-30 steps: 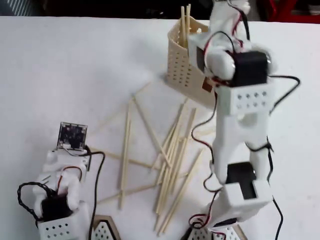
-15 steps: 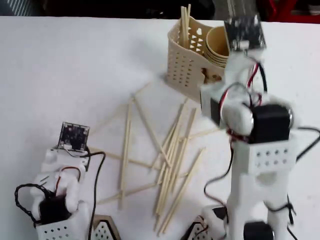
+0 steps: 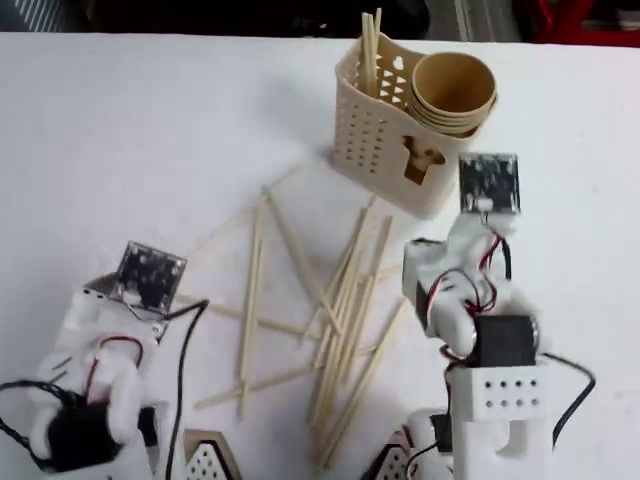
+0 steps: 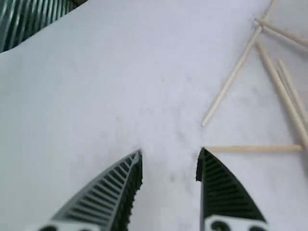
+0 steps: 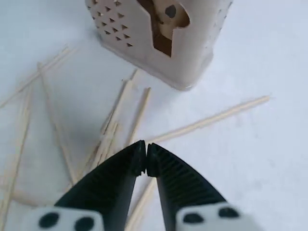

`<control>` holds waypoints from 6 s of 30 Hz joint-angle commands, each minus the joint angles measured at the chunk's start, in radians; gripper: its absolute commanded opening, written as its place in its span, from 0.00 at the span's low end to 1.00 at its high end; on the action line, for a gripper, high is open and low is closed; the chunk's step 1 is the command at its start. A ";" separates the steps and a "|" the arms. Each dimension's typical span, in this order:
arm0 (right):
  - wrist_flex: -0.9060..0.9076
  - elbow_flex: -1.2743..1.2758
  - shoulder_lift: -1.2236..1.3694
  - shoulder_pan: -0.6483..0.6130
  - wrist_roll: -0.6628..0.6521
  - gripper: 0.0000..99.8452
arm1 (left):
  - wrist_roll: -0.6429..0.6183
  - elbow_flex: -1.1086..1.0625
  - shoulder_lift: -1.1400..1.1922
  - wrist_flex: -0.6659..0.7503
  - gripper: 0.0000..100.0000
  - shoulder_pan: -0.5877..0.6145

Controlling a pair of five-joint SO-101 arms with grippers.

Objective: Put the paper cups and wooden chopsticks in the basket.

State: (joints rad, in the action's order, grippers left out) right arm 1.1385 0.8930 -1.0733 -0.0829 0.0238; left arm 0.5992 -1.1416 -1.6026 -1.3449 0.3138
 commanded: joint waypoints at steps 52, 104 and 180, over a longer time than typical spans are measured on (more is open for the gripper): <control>-0.522 0.473 -0.065 0.131 0.014 0.02 | -0.342 0.816 1.833 0.066 0.02 -0.596; -0.544 0.476 -0.065 0.131 0.014 0.02 | -0.463 1.504 1.458 0.669 0.02 -0.768; -0.544 0.477 -0.061 0.125 0.014 0.02 | -0.658 1.146 1.883 0.077 0.28 -0.552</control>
State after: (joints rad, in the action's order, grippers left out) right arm 0.6107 1.3763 -1.1239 0.0368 0.0299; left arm -0.0453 0.1059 0.2877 -1.4185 -0.2493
